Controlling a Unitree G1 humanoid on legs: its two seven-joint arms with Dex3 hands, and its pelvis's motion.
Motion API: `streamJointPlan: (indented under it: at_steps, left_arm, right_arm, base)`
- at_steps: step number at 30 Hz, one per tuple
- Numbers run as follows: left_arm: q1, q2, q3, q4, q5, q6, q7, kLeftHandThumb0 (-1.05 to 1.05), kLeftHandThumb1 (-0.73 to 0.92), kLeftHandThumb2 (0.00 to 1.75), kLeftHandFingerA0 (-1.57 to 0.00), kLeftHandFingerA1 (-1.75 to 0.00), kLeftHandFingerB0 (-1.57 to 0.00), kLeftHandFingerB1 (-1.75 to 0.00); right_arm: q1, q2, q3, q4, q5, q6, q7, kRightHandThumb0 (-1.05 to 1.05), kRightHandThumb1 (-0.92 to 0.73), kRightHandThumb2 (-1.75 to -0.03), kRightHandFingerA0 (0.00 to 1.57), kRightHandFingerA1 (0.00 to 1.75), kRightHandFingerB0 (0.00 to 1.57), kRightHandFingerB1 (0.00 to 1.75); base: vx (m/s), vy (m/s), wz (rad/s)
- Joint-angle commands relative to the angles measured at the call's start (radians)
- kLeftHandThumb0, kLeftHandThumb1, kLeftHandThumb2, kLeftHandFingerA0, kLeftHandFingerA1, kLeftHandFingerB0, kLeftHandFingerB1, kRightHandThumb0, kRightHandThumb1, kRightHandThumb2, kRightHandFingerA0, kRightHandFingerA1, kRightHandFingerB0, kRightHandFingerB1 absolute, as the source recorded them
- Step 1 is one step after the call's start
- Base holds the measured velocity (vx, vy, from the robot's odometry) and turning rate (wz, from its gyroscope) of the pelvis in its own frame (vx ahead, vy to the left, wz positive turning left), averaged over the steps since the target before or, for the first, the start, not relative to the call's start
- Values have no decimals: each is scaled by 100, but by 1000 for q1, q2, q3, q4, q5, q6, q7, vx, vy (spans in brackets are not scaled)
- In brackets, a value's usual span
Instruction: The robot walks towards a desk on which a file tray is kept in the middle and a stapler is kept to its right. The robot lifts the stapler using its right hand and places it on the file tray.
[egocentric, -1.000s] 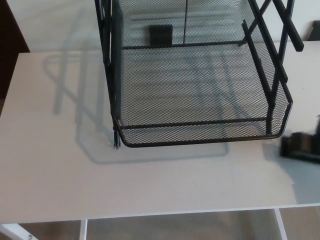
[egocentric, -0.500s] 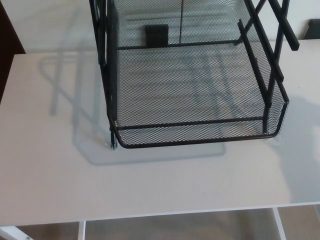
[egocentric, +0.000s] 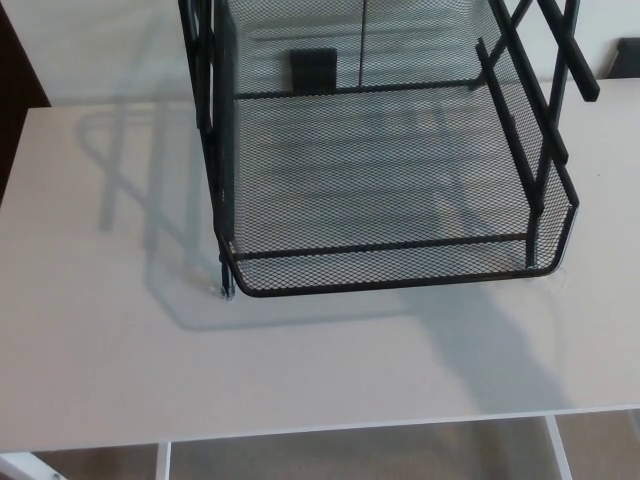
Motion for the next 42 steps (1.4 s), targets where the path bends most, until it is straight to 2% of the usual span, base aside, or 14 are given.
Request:
streamJointPlan:
  at_steps: [1, 6, 8, 14, 23, 24, 25, 34, 35, 36, 37, 39, 41, 42]
  left_arm:
    - [-2, 9, 17, 5, -13, 14, -2, -80, 45, 107, -34, -77, -34, -73]
    - [-4, 9, 4, 8, 7, 6, 12, -83, 58, 82, -38, -88, -38, -80]
    - [4, 11, -2, -3, 8, -19, -15, -87, 47, 108, -40, -81, -46, -78]
    - [-3, -2, -3, 2, 6, 5, 16, -81, 59, 81, -32, -93, -35, -84]
    - [6, 5, -6, -12, -2, 4, -1, -87, 47, 107, -40, -80, -40, -77]
    - [11, 7, -7, -14, 1, -6, -2, -81, 60, 81, -35, -87, -37, -80]
    - [6, 7, -12, -10, 7, -3, 2, -87, 47, 108, -38, -79, -40, -76]
    - [0, 5, -6, 5, 2, -7, 5, -81, 44, 107, -35, -78, -37, -74]
    - [0, 5, -12, 0, 9, 7, 19, -82, 59, 79, -36, -88, -38, -80]
    - [1, 2, 4, 1, -9, 7, 7, -80, 43, 106, -34, -78, -36, -74]
    - [-1, 0, 10, 3, -16, 16, 2, -78, 43, 105, -33, -77, -34, -74]
    - [-2, -1, 11, 4, -13, 20, 1, -78, 43, 105, -33, -77, -34, -74]
    - [5, 3, -3, -6, 3, 4, 0, -85, 47, 107, -37, -79, -39, -75]
    - [4, 6, -4, -6, 4, 5, 0, -85, 47, 107, -37, -79, -39, -75]
  right_arm:
    - [-87, 118, 95, -10, 78, -7, 151, -23, -64, -81, 82, 175, 73, 148]
    - [-116, 195, 157, -21, 76, 62, 249, -24, -65, -74, 82, 175, 73, 152]
    - [-126, 216, 199, -13, 59, 61, 288, -26, -67, -62, 85, 169, 79, 115]
    - [-71, 303, 338, 13, -3, 68, 338, -23, -63, -60, 80, 175, 72, 147]
    - [-27, 302, 445, 90, -64, 29, 381, -18, -59, -73, 84, 175, 77, 148]
    - [-20, 307, 448, 94, -58, 31, 388, -19, -59, -81, 85, 175, 75, 155]
    - [-12, 309, 446, 89, -46, 39, 404, -19, -61, -75, 83, 175, 74, 156]
    - [25, 348, 444, 74, -39, 28, 420, -24, -63, -77, 89, 161, 86, 96]
    - [23, 351, 445, 73, -42, 31, 428, -24, -66, -81, 90, 161, 87, 76]
    - [16, 350, 445, 65, -43, 54, 458, -30, -69, -61, 84, 153, 75, 54]
    - [9, 346, 444, 56, -46, 80, 493, -37, -64, -60, 71, 82, 49, 38]
    - [9, 347, 441, 51, -50, 89, 509, -37, -64, -60, 71, 82, 49, 38]
    - [-24, 337, 452, 26, -58, 178, 637, -34, -54, -104, 2, 53, 0, 51]
    - [-23, 339, 450, 23, -59, 184, 641, -34, -54, -104, 2, 53, 0, 51]
  base:
    - [0, 0, 0]
    - [0, 0, 0]
    - [0, 0, 0]
    - [0, 0, 0]
    - [0, 0, 0]
    - [0, 0, 0]
    - [0, 0, 0]
    - [0, 0, 0]
    - [0, 0, 0]
    - [0, 0, 0]
    - [0, 0, 0]
    - [0, 0, 0]
    - [0, 0, 0]
    - [0, 0, 0]
